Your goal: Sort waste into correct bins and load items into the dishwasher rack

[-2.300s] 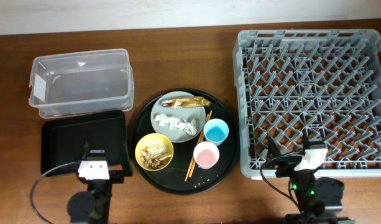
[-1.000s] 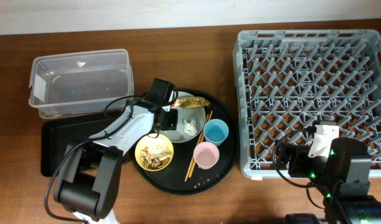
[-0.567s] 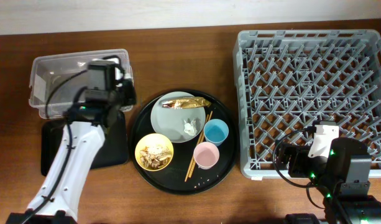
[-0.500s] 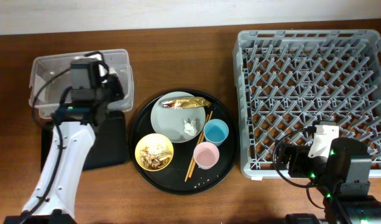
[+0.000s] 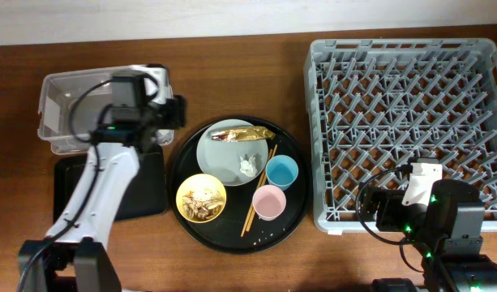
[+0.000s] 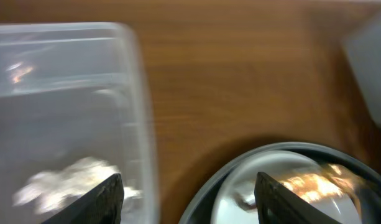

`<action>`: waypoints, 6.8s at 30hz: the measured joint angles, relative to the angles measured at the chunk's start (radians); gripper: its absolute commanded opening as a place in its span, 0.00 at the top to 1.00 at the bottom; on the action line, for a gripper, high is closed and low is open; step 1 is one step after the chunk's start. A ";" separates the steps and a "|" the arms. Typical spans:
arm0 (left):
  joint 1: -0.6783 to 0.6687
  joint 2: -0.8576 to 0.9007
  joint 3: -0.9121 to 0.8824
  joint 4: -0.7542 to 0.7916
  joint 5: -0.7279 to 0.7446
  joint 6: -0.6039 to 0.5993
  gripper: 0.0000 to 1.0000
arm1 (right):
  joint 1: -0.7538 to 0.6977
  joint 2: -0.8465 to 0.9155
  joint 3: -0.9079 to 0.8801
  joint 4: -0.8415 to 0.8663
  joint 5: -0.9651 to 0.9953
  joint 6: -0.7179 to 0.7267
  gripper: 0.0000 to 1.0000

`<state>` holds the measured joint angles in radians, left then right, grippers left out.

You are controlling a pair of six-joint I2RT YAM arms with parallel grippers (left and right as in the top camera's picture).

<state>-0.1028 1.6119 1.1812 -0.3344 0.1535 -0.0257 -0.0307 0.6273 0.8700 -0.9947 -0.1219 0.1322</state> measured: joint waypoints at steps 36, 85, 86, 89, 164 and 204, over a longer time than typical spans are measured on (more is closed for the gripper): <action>-0.077 0.012 0.015 -0.036 -0.126 0.142 1.00 | 0.000 0.000 0.000 -0.005 0.000 -0.001 0.01; -0.293 0.064 0.025 -0.123 -0.145 -0.019 1.00 | 0.000 0.000 0.000 -0.009 0.000 0.000 0.01; -0.253 0.019 0.026 -0.118 -0.167 -0.019 1.00 | 0.000 0.000 0.000 -0.009 0.000 -0.001 0.01; -0.061 -0.047 0.027 -0.076 -0.215 -0.019 1.00 | 0.000 0.000 0.000 -0.009 0.000 -0.001 0.01; 0.649 0.126 -0.157 -0.518 1.043 0.191 1.00 | 0.000 0.000 0.003 -0.024 0.000 0.000 0.01; 0.298 -0.028 -0.142 -0.491 0.932 0.160 1.00 | 0.000 0.000 0.003 -0.024 0.000 -0.001 0.01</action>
<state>0.1947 1.5841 1.0397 -0.8253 1.0855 0.1345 -0.0307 0.6273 0.8734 -1.0183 -0.1219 0.1314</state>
